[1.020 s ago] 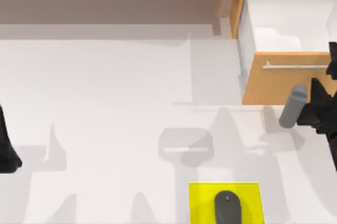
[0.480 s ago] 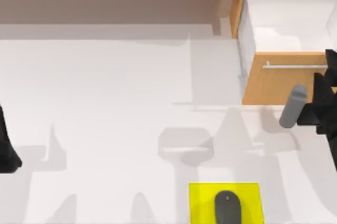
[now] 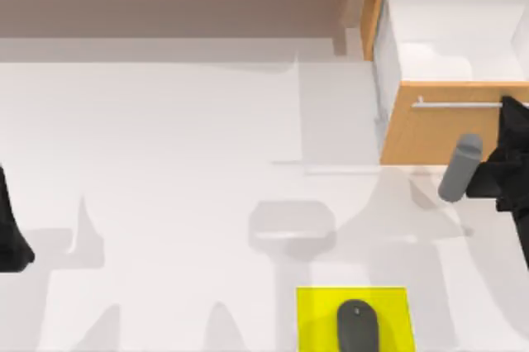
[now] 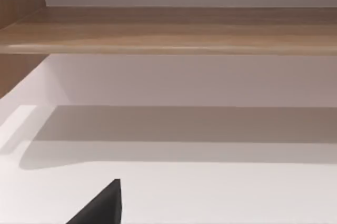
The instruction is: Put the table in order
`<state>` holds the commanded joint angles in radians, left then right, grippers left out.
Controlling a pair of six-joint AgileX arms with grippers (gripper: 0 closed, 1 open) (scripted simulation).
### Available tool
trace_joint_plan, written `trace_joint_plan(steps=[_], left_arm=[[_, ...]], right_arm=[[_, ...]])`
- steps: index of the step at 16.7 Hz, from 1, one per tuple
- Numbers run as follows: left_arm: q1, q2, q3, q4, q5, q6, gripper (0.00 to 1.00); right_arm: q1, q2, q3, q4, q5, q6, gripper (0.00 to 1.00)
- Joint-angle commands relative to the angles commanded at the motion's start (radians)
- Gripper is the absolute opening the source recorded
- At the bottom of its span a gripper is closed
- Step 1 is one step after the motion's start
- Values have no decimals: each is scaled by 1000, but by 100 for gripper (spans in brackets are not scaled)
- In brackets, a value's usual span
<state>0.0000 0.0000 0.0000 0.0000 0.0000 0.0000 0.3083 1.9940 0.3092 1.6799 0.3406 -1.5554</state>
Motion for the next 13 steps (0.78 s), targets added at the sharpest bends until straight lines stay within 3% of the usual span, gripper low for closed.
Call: trace_joint_plan(steps=[8, 13], left_arm=[[0, 0, 0, 0, 0, 0, 100], [0, 0, 0, 0, 0, 0, 100]], right_arm=[[-1, 3, 2, -5, 1, 3, 0], [-42, 50, 152, -104, -39, 2, 0]])
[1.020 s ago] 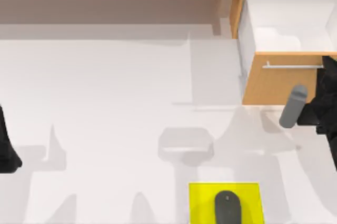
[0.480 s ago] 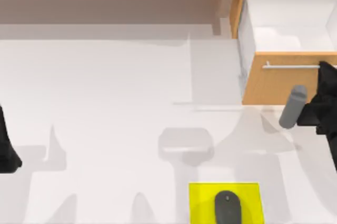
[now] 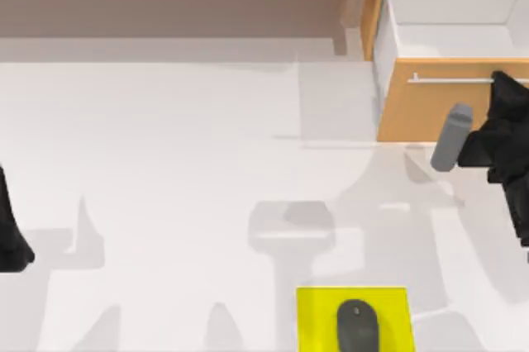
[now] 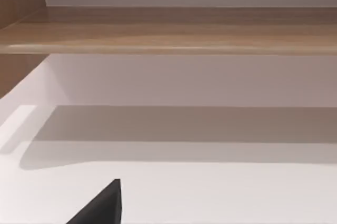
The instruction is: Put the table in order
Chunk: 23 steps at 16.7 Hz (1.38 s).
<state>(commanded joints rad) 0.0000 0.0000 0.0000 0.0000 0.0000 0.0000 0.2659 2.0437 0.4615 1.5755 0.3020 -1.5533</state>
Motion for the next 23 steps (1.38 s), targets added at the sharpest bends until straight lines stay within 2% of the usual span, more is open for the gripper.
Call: trace_joint_plan(steps=[3, 9, 18, 23], left_arm=[[0, 0, 0, 0, 0, 0, 100], [0, 0, 0, 0, 0, 0, 100], [0, 0, 0, 0, 0, 0, 100], [0, 0, 0, 0, 0, 0, 100]], right_arm=[[-24, 27, 87, -62, -27, 0, 0], [-28, 31, 106, -76, -28, 2, 0], [-69, 128, 345, -221, -71, 1, 0], [-69, 130, 352, -228, -71, 3, 0]])
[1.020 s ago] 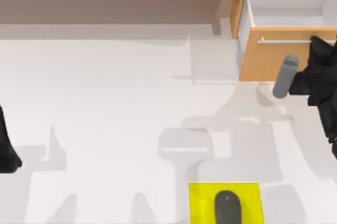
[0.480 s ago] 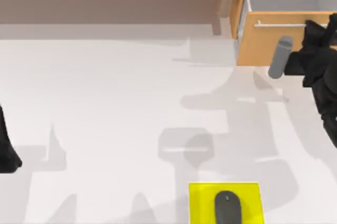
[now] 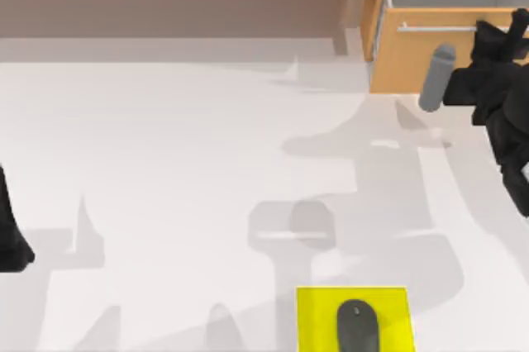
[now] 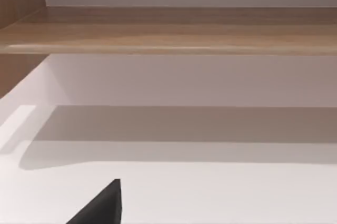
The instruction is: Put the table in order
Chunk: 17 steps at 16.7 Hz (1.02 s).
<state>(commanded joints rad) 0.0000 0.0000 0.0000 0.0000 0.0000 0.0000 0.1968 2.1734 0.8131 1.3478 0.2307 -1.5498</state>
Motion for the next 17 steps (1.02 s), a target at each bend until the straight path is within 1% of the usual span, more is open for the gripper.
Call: trace_joint_plan(steps=[3, 11, 16, 17], left_arm=[[0, 0, 0, 0, 0, 0, 100], [0, 0, 0, 0, 0, 0, 100], [0, 0, 0, 0, 0, 0, 100], [0, 0, 0, 0, 0, 0, 100]], right_arm=[[-8, 12, 34, -14, 1, -2, 0], [-31, 119, 268, -149, -31, -2, 0], [-34, 128, 291, -162, -33, -2, 0], [-34, 128, 291, -162, -33, -2, 8]])
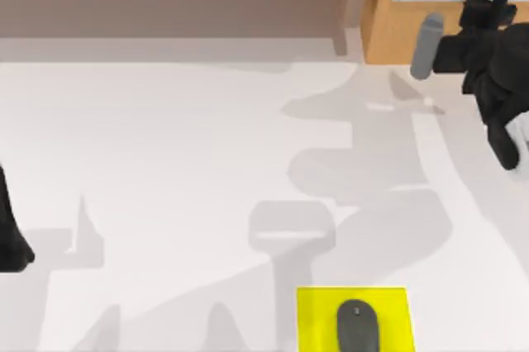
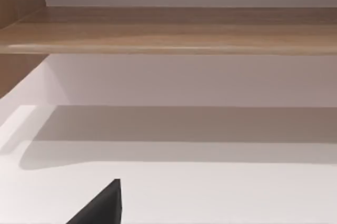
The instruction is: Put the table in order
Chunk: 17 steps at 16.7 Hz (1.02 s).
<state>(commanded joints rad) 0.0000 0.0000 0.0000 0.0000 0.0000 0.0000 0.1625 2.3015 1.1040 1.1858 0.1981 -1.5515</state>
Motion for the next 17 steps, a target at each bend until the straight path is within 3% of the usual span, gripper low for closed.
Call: trace_joint_plan(steps=[12, 17], left_arm=[[0, 0, 0, 0, 0, 0, 100], [0, 0, 0, 0, 0, 0, 100]], right_arm=[[0, 0, 0, 0, 0, 0, 98], [0, 0, 0, 0, 0, 0, 100]])
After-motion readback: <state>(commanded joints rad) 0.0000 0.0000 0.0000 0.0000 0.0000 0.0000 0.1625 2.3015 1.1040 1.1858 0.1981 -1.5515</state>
